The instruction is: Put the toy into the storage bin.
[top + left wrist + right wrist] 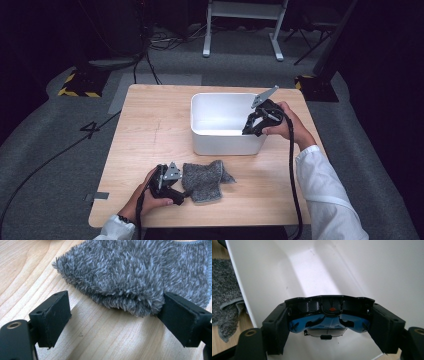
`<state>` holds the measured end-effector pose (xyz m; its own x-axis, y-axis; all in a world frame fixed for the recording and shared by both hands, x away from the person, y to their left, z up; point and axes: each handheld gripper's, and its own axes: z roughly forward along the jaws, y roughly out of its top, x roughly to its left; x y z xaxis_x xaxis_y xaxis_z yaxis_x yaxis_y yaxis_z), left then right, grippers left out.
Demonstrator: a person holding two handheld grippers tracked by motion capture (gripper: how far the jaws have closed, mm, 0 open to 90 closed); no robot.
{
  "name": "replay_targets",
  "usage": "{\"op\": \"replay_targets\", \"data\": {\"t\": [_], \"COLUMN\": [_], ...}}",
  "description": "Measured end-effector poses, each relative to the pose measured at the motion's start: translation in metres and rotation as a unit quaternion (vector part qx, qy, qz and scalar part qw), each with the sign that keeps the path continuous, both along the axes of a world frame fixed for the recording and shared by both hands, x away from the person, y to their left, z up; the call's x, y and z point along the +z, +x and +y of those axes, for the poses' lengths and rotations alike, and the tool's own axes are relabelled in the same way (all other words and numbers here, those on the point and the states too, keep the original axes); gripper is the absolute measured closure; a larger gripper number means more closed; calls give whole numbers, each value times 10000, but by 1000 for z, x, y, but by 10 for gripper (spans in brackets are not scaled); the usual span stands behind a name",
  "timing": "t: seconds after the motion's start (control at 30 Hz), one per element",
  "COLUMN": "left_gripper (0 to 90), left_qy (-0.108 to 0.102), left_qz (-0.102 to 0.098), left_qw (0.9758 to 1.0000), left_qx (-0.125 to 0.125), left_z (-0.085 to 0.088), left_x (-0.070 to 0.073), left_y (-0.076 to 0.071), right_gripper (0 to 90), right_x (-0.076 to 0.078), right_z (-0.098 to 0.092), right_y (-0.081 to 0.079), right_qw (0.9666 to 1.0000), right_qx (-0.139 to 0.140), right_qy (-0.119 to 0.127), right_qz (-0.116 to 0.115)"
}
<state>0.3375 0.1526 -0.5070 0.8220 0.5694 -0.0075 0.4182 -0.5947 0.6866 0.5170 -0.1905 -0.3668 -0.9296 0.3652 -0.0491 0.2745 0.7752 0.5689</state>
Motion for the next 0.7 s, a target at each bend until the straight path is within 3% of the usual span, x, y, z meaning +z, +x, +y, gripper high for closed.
{"op": "replay_targets", "data": {"t": [0.3, 0.7], "left_gripper": [123, 123], "left_qy": [0, -1], "left_qz": [1, 2], "left_qw": [10000, 10000], "left_qx": [0, -2], "left_z": [0, 0], "left_x": [0, 0], "left_y": [0, 0], "right_gripper": [259, 254], "right_x": [0, -3], "right_z": [3, 8], "right_y": [1, 1], "right_qw": [10000, 9998], "right_qx": [-38, -207], "right_qy": [-55, 82], "right_qz": [32, -14]}}
